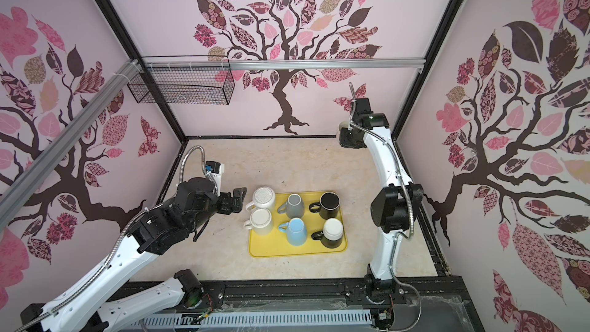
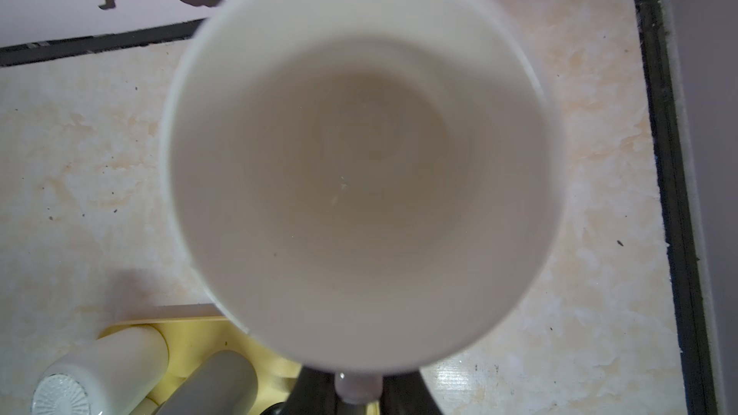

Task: Turn the mug right side up
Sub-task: Place the mug at the top-right of the table.

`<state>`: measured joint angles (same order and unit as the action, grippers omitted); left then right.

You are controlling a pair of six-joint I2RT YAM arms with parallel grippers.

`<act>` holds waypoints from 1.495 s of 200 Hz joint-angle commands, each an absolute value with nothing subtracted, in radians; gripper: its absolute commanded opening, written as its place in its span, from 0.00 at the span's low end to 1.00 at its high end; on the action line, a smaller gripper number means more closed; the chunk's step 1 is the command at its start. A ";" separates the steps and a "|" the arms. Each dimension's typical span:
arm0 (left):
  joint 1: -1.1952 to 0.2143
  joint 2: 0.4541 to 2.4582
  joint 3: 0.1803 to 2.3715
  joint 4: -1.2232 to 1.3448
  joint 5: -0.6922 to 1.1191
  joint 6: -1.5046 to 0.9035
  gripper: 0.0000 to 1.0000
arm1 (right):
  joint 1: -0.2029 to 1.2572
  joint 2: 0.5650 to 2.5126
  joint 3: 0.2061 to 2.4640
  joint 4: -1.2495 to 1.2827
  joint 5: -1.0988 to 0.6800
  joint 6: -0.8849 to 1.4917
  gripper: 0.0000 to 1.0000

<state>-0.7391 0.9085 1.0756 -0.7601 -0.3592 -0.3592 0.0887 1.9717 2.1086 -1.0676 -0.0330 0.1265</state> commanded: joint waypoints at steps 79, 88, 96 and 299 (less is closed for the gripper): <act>-0.735 0.938 1.015 -0.725 -0.301 -0.357 0.98 | 0.083 1.991 2.014 -1.070 0.042 0.045 0.00; -0.735 0.943 1.017 -0.725 -0.299 -0.357 0.98 | 0.082 1.991 2.001 -1.067 0.036 0.046 0.00; -0.735 0.943 1.018 -0.725 -0.299 -0.356 0.98 | 0.082 1.985 1.979 -1.056 0.030 0.044 0.00; -0.736 0.947 0.997 -0.712 -0.293 -0.367 0.98 | 0.089 1.934 1.655 -0.874 -0.034 0.091 0.00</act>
<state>-0.7391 0.9535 1.0256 -0.7338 -0.2913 -0.3641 0.0845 1.9755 1.6577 -0.9092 -0.0319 0.0879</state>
